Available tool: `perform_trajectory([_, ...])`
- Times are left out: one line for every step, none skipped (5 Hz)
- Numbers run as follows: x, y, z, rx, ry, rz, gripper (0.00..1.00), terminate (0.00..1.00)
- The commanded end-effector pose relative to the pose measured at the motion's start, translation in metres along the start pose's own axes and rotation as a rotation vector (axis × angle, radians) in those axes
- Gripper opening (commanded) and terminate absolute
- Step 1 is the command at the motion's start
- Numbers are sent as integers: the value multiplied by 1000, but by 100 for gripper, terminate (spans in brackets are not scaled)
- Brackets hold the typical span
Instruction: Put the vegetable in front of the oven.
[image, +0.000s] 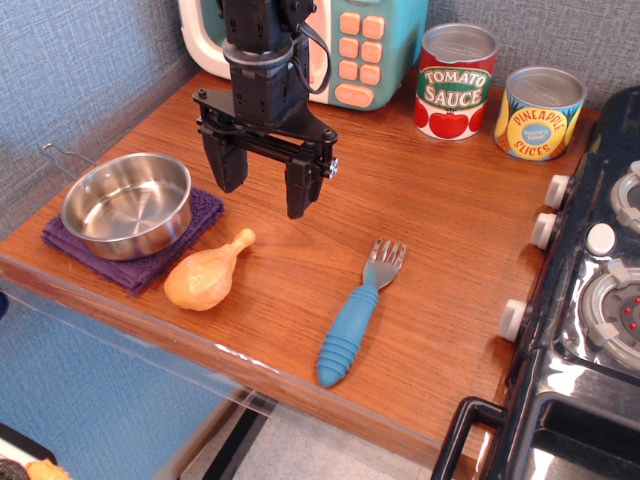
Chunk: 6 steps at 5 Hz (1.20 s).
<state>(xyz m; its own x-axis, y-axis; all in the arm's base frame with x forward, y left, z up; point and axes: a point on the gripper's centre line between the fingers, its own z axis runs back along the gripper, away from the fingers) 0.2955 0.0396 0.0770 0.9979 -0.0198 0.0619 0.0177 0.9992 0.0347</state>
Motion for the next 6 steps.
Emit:
perform_trajectory([0, 0, 0, 0, 0, 0, 100, 0])
perform_trajectory([0, 0, -2, -4, 4, 3, 100, 0])
perform_trajectory([-6, 5, -6, -2, 12, 21, 100, 0])
perform_trajectory([-13, 12, -17, 11, 34, 36, 100, 0])
perform_trajectory([-14, 20, -27, 24, 53, 60, 100, 0])
perform_trajectory([-13, 27, -35, 34, 65, 86, 100, 0])
